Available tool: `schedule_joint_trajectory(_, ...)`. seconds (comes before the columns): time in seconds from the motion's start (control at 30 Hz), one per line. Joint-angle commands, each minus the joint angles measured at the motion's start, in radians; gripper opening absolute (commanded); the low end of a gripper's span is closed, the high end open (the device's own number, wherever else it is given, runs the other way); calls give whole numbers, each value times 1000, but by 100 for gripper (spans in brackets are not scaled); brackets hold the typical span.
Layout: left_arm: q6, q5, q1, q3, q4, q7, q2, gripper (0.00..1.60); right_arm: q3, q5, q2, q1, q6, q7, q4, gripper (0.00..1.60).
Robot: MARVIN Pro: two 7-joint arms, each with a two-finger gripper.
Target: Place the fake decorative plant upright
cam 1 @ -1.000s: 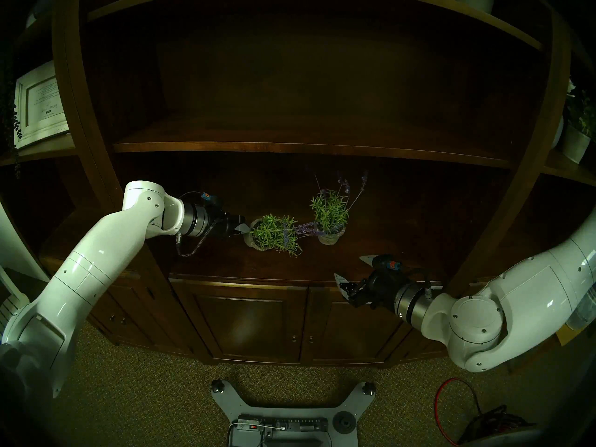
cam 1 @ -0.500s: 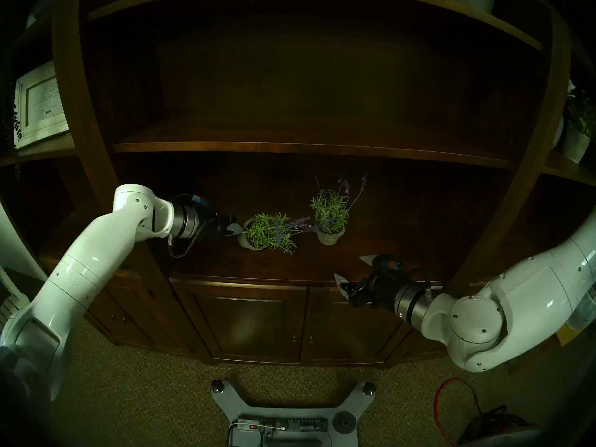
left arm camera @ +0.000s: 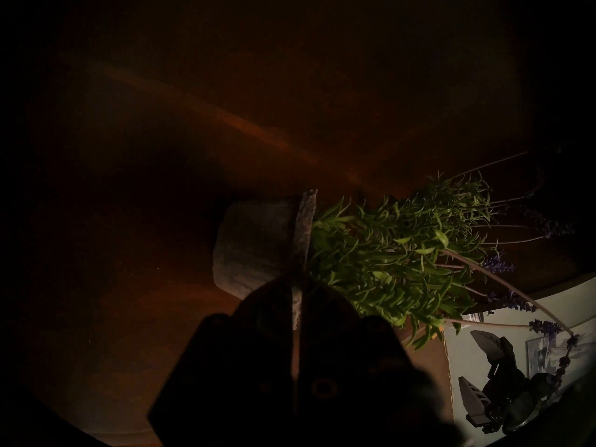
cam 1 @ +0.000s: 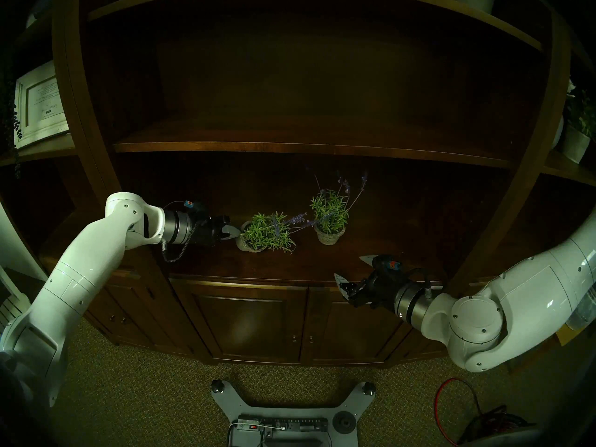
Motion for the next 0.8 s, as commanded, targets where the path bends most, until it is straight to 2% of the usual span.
schedule_joint_trajectory(0.0,-14,-46,-13,-41,-13,-3,-9,0,15,-9,-2,14,-8,2,1,160)
schedule_joint_trajectory(0.77,-35,-113,40,-80,-20,46,-23,0,15,-10,-2,14,-8,2,1,160)
